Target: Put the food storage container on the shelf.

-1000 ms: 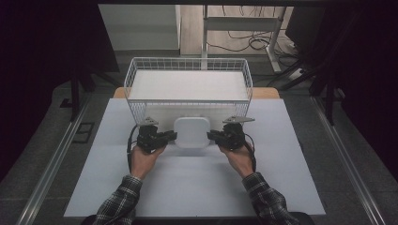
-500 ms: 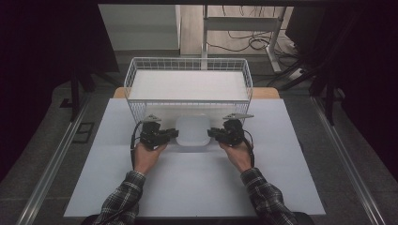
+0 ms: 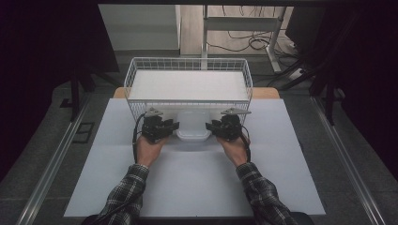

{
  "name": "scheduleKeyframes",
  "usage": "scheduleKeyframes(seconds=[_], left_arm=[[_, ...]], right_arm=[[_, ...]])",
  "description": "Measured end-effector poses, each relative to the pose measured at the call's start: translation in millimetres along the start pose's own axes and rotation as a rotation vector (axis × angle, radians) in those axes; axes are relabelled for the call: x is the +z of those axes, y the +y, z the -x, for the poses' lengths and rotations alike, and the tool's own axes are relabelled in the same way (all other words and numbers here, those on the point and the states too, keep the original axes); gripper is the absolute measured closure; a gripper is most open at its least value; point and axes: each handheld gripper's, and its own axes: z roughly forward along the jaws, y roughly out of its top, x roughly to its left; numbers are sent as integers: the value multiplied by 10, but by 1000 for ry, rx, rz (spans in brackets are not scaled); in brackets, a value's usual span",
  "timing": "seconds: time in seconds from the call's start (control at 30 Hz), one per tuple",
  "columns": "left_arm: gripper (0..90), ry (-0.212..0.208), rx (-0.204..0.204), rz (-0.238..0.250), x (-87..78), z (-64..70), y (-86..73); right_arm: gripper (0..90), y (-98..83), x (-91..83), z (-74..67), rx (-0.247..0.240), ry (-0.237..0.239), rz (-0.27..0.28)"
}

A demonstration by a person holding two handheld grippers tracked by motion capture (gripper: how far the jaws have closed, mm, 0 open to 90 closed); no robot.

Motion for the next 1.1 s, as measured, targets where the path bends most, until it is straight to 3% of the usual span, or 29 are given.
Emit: scheduleKeyframes(seconds=[0.2, 0.4, 0.53, 0.7, 0.93, 1.1], left_arm=[[551, 63, 44, 4, 34, 14, 67], [434, 47, 85, 37, -68, 78, 18], [316, 0, 92, 60, -189, 121, -92], [195, -49, 111, 43, -318, 190, -245], [101, -62, 109, 38, -499, 273, -453], [71, -42, 137, 39, -613, 318, -586]], right_arm=[[656, 76, 59, 32, 8, -15, 10], [787, 120, -53, 11, -19, 4, 19], [879, 91, -153, -31, -57, 38, 14], [888, 17, -240, -106, -104, 68, 1], [887, -48, -286, -232, -123, 107, -11], [887, -63, -301, -361, -153, 138, -18]])
